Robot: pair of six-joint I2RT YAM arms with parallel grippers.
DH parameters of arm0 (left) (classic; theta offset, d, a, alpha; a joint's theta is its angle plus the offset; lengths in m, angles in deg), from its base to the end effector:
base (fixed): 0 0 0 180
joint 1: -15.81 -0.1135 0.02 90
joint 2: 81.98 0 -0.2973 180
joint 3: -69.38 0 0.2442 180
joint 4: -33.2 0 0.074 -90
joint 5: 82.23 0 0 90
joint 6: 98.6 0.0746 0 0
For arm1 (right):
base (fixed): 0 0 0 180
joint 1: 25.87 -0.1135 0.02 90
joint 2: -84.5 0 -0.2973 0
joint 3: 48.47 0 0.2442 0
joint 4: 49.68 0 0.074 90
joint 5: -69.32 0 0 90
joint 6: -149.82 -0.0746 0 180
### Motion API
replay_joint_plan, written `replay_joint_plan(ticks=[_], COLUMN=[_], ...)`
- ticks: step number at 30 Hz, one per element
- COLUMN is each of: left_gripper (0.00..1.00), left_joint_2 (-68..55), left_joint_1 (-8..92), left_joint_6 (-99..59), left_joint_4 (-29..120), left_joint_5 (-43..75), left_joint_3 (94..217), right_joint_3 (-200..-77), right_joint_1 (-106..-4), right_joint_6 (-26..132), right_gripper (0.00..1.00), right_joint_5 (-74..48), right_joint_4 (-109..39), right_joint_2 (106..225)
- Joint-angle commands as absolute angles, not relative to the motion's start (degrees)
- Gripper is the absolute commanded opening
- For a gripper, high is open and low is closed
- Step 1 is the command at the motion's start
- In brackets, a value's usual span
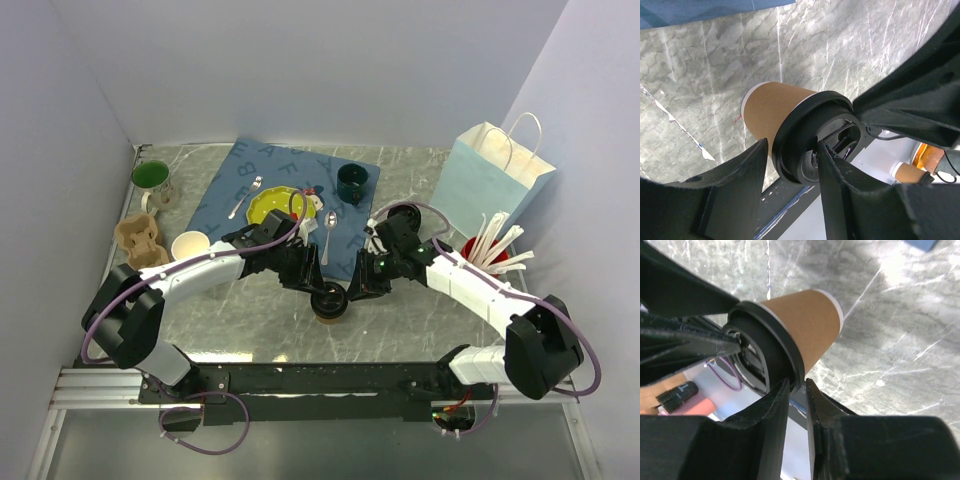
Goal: Pack the takeout coffee
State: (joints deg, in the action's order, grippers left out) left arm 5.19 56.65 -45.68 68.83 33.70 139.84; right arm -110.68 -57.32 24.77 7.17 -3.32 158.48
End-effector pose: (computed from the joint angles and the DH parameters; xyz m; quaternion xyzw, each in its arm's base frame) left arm 0.2249 -0.2375 0.2285 0.1026 0.9195 -0.3629 0.1111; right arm 0.1959 0.1606 0.2306 -0.0367 0.9349 0.3396 0.0960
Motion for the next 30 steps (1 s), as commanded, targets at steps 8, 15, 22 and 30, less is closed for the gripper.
replay_joint_plan(ticks=[8,15,22,30], left_gripper=[0.49,0.48,0.48,0.49], left_joint_2=[9.2,10.3,10.2,9.7], left_joint_1=[57.4,57.4,57.4,57.4], left_joint_6=[-43.7,-44.0,-43.5,-42.5], left_joint_4=[71.6,70.5,70.4,70.2], left_joint_5=[29.1,28.4,28.3,28.7], left_joint_3=[136.3,134.2,134.2,134.2], right_joint_3=[-106.5,-99.0,-107.6,-118.8], right_joint_1=[-55.9,-56.0,-55.7,-51.9], right_joint_6=[25.1,21.9,26.1,33.3], right_gripper=[0.19,0.18,0.22,0.28], right_joint_5=[0.8,0.0,-1.7,4.2], right_joint_4=[-4.8,-8.3,-1.5,0.5], right_joint_2=[162.0,161.9,157.5,158.4])
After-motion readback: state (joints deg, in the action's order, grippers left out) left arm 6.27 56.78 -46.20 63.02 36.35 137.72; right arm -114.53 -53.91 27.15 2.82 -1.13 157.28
